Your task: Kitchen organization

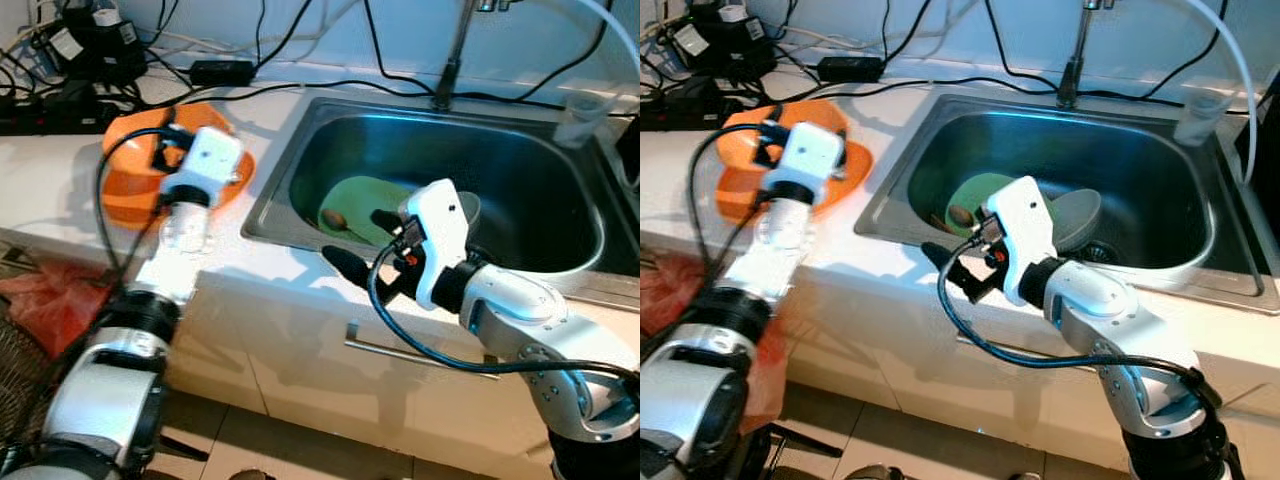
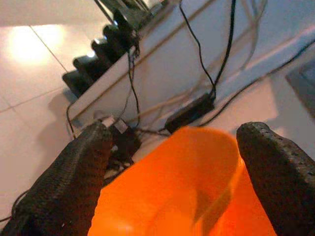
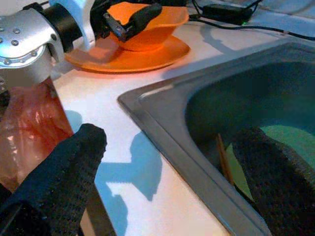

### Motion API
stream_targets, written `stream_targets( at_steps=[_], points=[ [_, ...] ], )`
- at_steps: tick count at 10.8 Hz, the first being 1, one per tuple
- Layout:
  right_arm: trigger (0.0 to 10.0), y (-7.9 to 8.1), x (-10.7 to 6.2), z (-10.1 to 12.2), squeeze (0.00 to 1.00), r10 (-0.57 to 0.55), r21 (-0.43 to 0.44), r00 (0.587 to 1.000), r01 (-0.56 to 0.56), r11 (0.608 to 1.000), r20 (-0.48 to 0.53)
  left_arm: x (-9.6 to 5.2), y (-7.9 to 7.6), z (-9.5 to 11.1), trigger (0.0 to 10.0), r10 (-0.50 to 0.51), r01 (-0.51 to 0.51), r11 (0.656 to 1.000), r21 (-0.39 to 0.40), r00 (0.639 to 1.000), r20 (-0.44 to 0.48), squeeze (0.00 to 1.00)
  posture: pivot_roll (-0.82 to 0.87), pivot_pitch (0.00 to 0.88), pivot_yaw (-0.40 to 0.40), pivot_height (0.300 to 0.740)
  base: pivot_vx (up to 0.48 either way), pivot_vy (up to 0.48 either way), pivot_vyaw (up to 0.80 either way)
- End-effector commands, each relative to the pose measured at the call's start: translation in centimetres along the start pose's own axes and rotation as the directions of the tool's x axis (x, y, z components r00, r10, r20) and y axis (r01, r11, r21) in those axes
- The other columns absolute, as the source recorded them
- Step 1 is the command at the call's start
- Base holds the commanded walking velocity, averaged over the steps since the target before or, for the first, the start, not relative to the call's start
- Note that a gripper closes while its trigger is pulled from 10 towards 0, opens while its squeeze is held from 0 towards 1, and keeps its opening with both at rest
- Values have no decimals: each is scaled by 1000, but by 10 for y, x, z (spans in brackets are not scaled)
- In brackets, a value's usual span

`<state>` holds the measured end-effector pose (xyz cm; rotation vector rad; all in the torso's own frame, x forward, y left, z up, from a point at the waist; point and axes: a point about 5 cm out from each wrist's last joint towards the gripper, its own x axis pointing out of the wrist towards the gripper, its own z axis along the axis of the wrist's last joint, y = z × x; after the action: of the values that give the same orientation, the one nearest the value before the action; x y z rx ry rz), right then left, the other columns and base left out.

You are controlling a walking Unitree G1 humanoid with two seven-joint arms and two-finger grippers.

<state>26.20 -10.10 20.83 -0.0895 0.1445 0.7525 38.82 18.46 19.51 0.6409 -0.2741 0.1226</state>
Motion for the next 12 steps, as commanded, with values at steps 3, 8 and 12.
stream_targets(
  at_steps=[3, 8, 12],
  points=[
    [10000, 0, -1, -1, 0, -2, -2, 1000, 2, 1000, 3, 4, 4, -13, 10000, -81, 82, 997, 6, 990, -113, 0, -63, 45, 26, 740, 0, 0, 0],
    [10000, -1, -4, 0, 0, -23, 1, 1000, 23, 1000, 6, 13, 12, -17, 10000, -125, 123, 992, -27, 970, -209, 0, -75, 53, 36, 740, 0, 0, 0],
    [10000, -1, -5, -1, 0, -29, 6, 1000, 29, 1000, 4, 9, 15, -36, 4784, -225, 208, 974, -87, 914, -337, 0, -80, 60, 38, 740, 0, 0, 0]
  ],
)
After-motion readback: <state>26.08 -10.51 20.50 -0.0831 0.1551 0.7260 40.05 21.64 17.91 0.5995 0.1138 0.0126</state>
